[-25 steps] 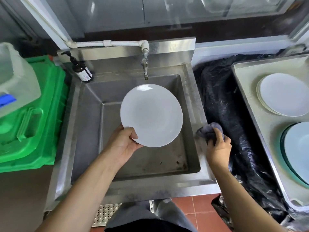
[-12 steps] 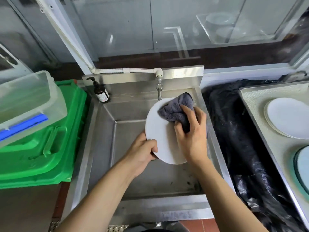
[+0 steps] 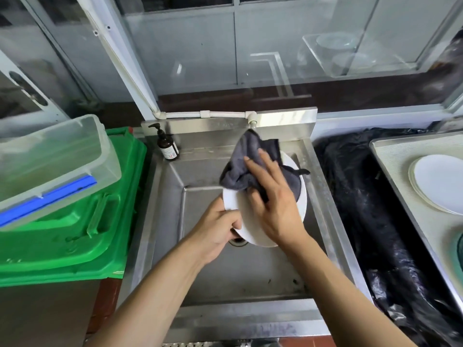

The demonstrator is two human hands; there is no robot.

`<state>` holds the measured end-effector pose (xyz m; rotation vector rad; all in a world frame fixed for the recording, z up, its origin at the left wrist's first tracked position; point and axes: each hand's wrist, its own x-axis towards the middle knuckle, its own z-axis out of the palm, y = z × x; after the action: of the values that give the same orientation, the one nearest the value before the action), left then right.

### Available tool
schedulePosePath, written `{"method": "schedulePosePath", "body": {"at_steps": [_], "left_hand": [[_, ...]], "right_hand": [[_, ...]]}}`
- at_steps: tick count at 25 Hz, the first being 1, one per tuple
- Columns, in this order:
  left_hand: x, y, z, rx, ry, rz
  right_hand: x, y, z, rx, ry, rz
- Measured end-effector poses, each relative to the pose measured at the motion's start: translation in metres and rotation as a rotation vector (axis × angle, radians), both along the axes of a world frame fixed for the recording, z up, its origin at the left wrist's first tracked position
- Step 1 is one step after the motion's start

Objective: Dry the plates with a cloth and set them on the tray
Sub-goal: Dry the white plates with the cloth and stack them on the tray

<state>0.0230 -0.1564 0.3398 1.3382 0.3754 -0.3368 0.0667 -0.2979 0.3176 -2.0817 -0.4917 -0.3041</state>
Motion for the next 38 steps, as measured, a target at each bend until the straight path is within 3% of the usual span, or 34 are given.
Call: {"method": "schedulePosePath", "body": {"at_steps": [2,3,6,7,10,11,14,15,19,23,26,28,33,38], "left_hand": [[0.000,0.007,-0.001,-0.025,-0.025,0.002],[-0.001,0.010,-0.001,-0.026,-0.030,-0.003],[-0.002,0.010,0.007,-0.021,-0.036,-0.017],[-0.001,0.008,0.010,-0.028,-0.042,-0.009],[0.006,0.013,0.011,-0.082,-0.081,0.050],[0.008,0.017,0.012,-0.080,-0.087,0.054],[0.008,0.021,0.016,-0.027,-0.105,0.030],[0.009,0.020,0.018,-0.028,-0.115,0.021],[0.016,0.021,0.017,-0.114,-0.145,0.076],[0.016,0.019,0.019,-0.052,-0.165,0.060],[0.024,0.024,0.019,-0.089,-0.180,0.132],[0.028,0.028,0.018,-0.089,-0.175,0.159],[0.025,0.037,0.014,-0.053,-0.118,0.171],[0.013,0.029,0.009,-0.039,-0.086,0.007]], "right_hand": [[-0.007,0.009,-0.003,-0.056,-0.085,0.174],[-0.004,0.007,0.000,-0.056,-0.087,0.165],[0.008,0.007,0.011,0.068,0.096,-0.111],[0.007,0.011,0.013,0.080,0.091,-0.111],[-0.007,0.020,0.008,-0.036,-0.066,0.165],[-0.004,0.016,0.006,-0.042,-0.070,0.160],[0.010,0.003,0.008,0.067,0.131,-0.172],[0.008,0.004,0.008,0.067,0.133,-0.183],[-0.011,0.011,0.001,-0.042,0.008,0.131],[0.001,0.000,0.007,0.032,0.127,-0.120],[-0.019,0.005,0.002,-0.023,0.064,0.107],[-0.026,-0.001,-0.004,-0.052,0.061,0.133],[-0.023,-0.031,-0.023,-0.202,-0.012,0.013],[0.014,-0.041,-0.015,-0.111,0.167,-0.182]]}}
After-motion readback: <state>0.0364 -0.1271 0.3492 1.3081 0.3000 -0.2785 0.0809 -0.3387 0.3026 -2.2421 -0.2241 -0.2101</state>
